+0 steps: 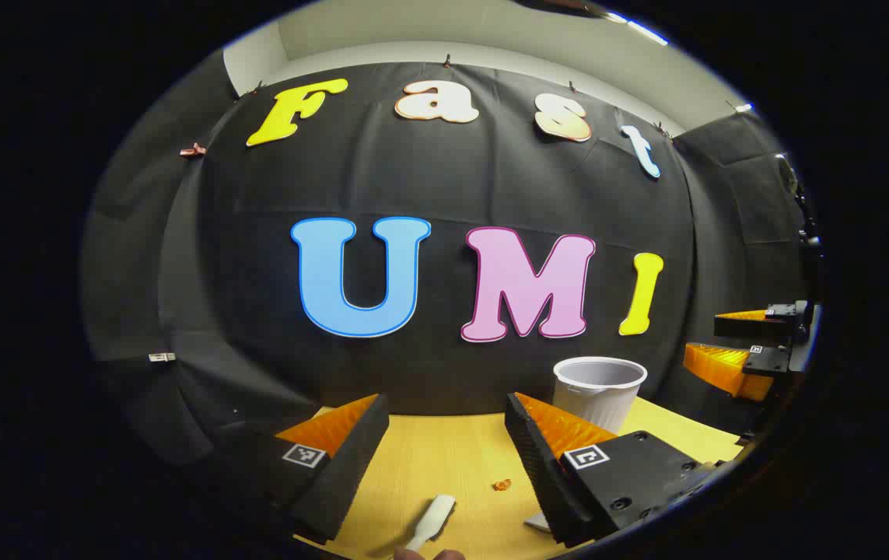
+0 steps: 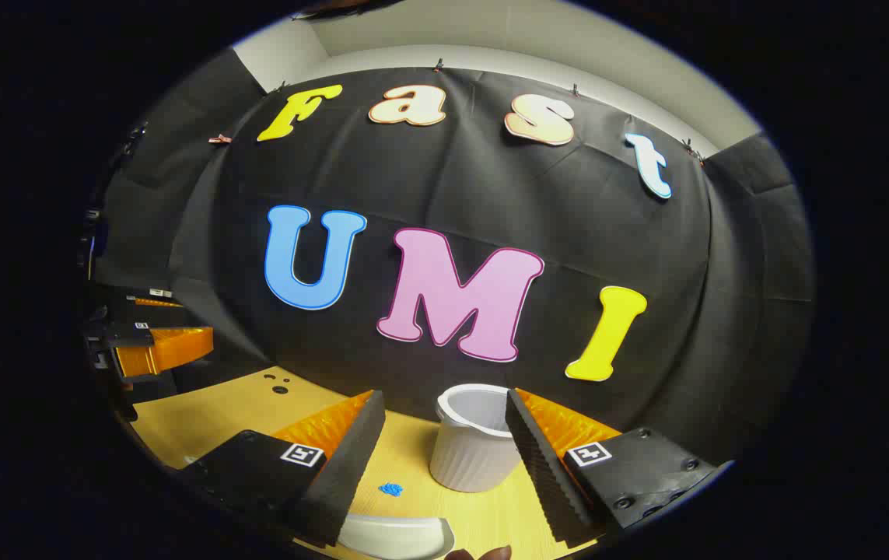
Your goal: Pick up the small broom and dustpan from the desktop, sweep the trash into the dustpan with the broom, and then empty the trash into the garbage bin.
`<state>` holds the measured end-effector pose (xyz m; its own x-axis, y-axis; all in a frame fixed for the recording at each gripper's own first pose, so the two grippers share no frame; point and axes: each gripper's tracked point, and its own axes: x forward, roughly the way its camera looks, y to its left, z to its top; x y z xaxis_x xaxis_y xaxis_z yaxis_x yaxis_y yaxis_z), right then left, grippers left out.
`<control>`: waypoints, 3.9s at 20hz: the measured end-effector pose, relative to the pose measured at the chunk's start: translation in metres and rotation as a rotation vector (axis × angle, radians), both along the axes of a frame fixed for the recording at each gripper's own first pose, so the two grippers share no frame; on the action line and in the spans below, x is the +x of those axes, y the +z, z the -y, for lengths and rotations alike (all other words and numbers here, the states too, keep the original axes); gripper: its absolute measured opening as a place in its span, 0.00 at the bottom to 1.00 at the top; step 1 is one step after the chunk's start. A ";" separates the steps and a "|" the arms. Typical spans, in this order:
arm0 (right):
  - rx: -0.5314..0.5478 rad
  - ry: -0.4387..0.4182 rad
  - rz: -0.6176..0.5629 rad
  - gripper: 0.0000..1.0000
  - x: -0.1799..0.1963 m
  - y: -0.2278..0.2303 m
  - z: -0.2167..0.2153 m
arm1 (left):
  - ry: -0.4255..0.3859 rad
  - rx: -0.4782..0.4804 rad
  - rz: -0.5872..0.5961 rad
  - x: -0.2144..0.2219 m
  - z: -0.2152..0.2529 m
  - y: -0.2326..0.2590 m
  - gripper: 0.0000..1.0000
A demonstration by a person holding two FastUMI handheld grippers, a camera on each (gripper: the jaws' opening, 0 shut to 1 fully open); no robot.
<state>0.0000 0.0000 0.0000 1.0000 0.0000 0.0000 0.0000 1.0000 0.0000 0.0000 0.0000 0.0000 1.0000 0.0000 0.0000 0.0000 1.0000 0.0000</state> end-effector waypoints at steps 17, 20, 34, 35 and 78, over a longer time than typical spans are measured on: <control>0.031 -0.004 -0.023 0.98 0.009 -0.012 0.002 | -0.014 0.011 -0.010 0.008 0.000 -0.004 0.95; 0.030 0.004 -0.033 0.98 0.009 -0.017 0.000 | -0.016 0.020 -0.011 0.007 0.001 -0.006 0.95; 0.010 0.245 -0.779 0.97 -0.102 -0.235 -0.018 | -0.017 0.053 -0.050 0.004 -0.007 -0.029 0.95; 0.033 0.258 -0.827 0.96 -0.112 -0.250 -0.023 | -0.014 0.055 -0.053 0.003 -0.008 -0.029 0.95; 0.017 0.424 -1.127 0.39 -0.122 -0.379 -0.014 | -0.129 0.133 -0.855 -0.006 -0.032 -0.286 0.95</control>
